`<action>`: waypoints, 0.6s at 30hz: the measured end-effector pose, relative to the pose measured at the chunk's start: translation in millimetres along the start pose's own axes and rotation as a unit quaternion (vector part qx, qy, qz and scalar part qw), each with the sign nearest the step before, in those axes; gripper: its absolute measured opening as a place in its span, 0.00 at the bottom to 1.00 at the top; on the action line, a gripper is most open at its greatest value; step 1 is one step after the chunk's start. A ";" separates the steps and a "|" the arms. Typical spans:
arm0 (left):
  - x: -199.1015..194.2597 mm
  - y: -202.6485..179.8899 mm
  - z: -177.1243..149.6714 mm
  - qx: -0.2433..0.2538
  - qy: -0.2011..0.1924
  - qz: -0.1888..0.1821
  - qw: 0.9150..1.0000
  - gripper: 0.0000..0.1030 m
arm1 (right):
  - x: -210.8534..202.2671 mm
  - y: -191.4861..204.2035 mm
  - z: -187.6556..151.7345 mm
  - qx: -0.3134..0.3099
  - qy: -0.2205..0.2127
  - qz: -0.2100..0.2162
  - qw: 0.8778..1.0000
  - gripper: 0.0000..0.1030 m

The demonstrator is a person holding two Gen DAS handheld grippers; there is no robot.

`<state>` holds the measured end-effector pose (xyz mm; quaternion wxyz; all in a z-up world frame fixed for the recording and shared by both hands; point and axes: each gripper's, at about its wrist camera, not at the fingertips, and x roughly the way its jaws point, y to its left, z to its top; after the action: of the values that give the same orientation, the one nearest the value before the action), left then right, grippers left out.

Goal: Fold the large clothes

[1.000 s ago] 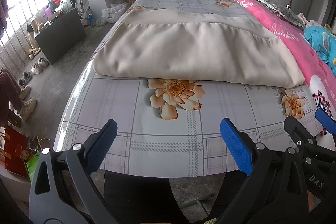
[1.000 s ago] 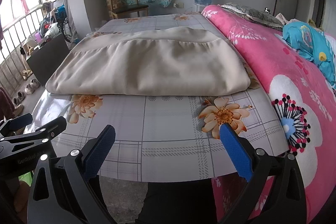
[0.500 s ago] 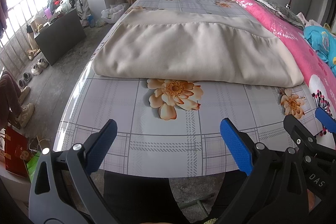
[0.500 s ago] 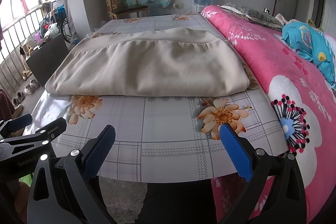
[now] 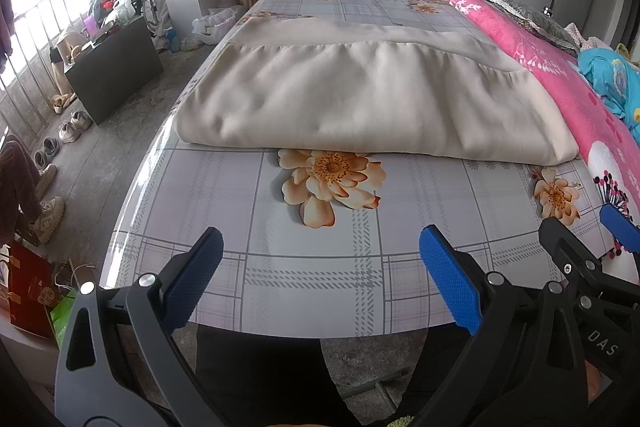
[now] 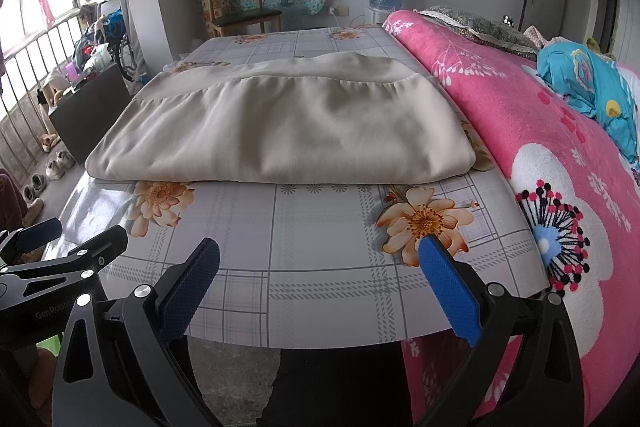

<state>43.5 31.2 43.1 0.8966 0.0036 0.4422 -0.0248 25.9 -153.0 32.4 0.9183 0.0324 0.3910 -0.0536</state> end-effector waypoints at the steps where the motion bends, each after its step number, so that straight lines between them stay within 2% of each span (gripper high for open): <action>1: 0.1 -0.2 -0.2 0.000 0.000 0.000 1.000 0.92 | 0.1 -0.1 0.0 0.000 0.000 0.000 1.000 0.94; 18: -0.1 -0.4 -0.4 -0.001 0.000 0.000 1.000 0.92 | 0.4 -0.1 0.2 -0.002 0.001 0.000 1.000 0.94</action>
<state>43.1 30.8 43.0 0.8965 0.0029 0.4424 -0.0250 26.2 -153.2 32.3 0.9180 0.0309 0.3918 -0.0527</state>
